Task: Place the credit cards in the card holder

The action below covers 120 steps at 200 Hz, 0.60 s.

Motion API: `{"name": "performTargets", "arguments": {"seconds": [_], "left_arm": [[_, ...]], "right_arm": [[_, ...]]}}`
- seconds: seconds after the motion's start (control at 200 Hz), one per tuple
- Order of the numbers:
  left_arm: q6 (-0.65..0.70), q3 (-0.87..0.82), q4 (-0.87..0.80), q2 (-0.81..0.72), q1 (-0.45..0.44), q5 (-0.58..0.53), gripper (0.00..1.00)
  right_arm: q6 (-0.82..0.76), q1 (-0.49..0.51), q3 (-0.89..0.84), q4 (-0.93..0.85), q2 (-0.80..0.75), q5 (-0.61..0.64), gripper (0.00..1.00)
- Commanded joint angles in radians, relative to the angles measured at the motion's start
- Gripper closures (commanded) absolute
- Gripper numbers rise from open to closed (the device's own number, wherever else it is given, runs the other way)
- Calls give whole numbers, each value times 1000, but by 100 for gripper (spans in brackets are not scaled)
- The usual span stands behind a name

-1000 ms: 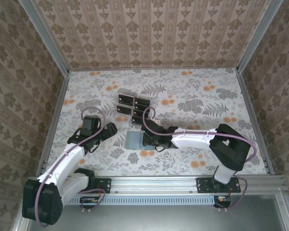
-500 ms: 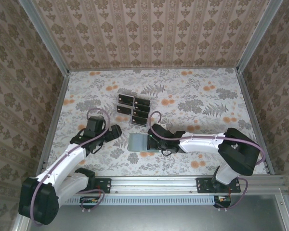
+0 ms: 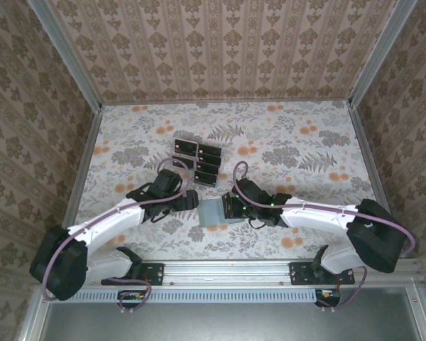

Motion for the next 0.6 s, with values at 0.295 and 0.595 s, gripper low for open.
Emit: {"name": "performTargets", "arguments": {"seconds": [0.295,0.595], "left_arm": [[8,67,25,140,-161,-124,0],[-112,-2,41,114,-187,-183,0]], "right_arm": [[56,-72,-176,257,-94,-81,100],[62,-55,-198,308,-48,-121,100]]}}
